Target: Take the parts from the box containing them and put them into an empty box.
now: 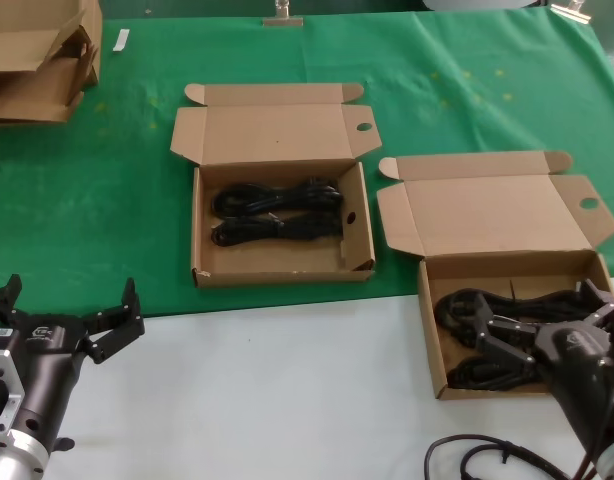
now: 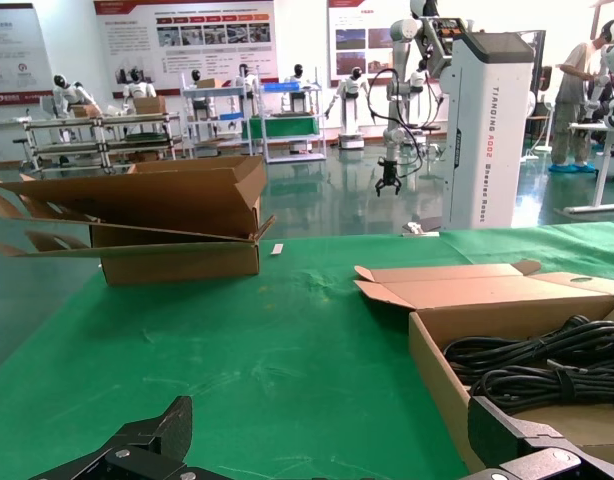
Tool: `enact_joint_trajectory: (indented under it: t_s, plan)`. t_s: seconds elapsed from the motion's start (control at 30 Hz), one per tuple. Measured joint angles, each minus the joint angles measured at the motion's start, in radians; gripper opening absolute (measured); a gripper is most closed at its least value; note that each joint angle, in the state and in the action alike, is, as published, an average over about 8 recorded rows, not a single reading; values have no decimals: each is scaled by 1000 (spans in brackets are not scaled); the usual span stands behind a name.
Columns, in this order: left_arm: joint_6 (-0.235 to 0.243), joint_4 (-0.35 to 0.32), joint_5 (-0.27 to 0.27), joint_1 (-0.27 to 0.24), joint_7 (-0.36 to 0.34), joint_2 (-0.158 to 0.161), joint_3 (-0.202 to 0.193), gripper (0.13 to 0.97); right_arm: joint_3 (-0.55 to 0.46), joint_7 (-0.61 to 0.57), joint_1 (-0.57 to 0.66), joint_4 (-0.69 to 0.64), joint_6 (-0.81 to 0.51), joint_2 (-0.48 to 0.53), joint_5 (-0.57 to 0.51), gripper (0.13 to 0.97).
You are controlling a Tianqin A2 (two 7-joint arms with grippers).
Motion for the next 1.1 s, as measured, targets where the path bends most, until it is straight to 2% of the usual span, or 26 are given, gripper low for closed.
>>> enact_joint_trajectory:
  t_s: [1.1]
  plan:
    - [0,0,0,0,0,0,0,966,0,0,0,0,0,0,0,966]
